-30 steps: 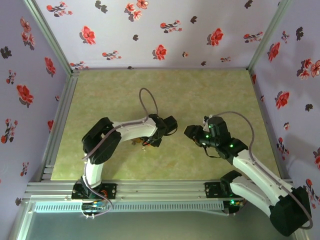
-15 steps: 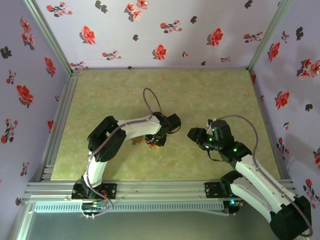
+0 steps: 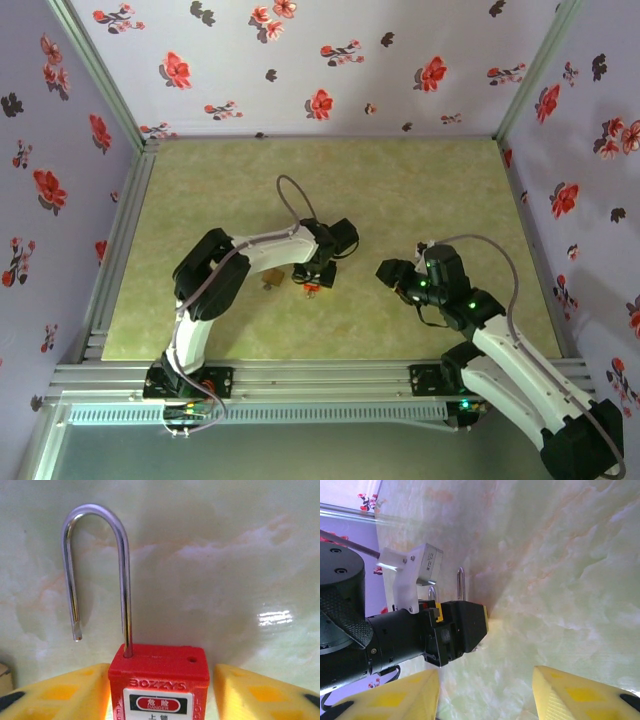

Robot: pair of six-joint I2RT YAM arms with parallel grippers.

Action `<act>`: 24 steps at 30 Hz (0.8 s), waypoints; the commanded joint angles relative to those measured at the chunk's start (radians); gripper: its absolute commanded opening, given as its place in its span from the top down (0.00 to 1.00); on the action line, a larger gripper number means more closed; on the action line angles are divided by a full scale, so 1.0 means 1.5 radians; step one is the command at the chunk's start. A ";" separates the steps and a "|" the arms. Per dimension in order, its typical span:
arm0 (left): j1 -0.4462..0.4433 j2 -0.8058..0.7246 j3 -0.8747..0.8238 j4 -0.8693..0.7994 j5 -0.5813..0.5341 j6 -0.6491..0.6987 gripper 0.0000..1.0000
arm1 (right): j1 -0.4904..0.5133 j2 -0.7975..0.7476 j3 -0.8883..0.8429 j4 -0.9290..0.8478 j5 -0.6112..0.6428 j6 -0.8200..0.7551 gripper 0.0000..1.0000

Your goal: Unlock with the key

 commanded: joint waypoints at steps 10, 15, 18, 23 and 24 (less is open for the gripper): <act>0.032 -0.255 -0.072 0.081 -0.017 -0.030 0.26 | -0.006 -0.031 0.025 -0.079 0.046 -0.077 0.14; 0.066 -0.412 -0.136 0.175 -0.100 0.058 0.13 | -0.008 -0.058 0.065 -0.145 0.130 -0.167 0.01; 0.122 -0.497 -0.185 0.233 -0.119 0.111 0.00 | -0.014 -0.067 0.087 -0.170 0.194 -0.215 0.01; 0.253 -0.596 -0.264 0.315 -0.121 0.167 0.00 | -0.039 -0.046 0.112 -0.175 0.295 -0.292 0.01; 0.284 -0.609 -0.284 0.336 -0.124 0.179 0.00 | -0.051 -0.031 0.117 -0.170 0.315 -0.310 0.01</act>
